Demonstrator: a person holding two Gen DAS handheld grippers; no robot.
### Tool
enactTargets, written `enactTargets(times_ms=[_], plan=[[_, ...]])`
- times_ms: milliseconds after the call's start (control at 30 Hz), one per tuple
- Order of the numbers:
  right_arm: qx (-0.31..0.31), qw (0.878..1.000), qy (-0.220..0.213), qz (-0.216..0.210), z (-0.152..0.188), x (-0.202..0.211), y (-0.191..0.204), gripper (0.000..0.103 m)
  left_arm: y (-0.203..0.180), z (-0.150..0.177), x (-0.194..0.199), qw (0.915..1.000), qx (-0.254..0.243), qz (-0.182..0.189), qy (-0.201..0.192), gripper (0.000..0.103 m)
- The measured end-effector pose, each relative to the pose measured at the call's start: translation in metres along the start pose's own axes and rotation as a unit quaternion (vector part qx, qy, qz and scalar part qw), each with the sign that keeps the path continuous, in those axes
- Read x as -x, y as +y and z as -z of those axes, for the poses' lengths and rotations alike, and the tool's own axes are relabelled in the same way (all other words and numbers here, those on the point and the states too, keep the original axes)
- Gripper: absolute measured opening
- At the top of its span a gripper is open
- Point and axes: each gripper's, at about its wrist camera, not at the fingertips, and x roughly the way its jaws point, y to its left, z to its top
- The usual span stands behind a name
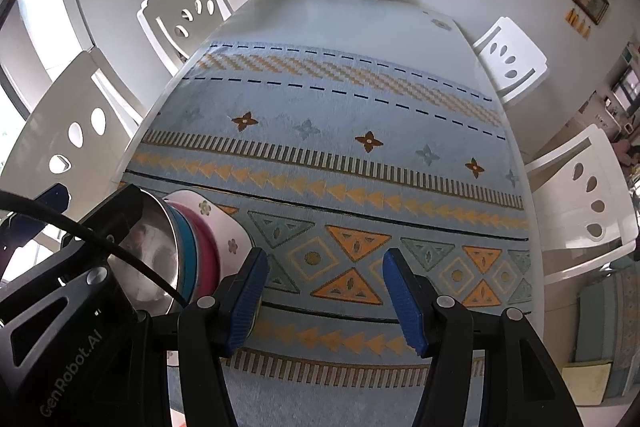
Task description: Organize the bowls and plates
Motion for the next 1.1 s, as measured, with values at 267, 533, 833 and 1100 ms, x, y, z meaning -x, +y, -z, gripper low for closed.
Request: enactTargets(times_ms=[267, 533, 833, 1100], plan=[[-0.011, 1.0, 0.001, 0.017, 0.0, 0.001, -0.005, 0.058, -0.006, -0.001, 0.0, 0.9991, -0.03, -0.026, -0.014, 0.067], [-0.02, 0.999, 0.015, 0.022, 0.002, -0.002, -0.007, 0.058, -0.008, -0.002, -0.001, 0.9991, -0.039, -0.019, -0.005, 0.073], [-0.021, 0.999, -0.003, 0.025, -0.001, 0.006, -0.007, 0.058, -0.013, -0.005, 0.008, 0.9975, -0.048, -0.042, -0.032, 0.074], [-0.022, 1.0, -0.002, 0.023, -0.001, 0.006, -0.01, 0.058, -0.021, -0.008, 0.015, 0.9949, -0.061, -0.064, -0.049, 0.077]])
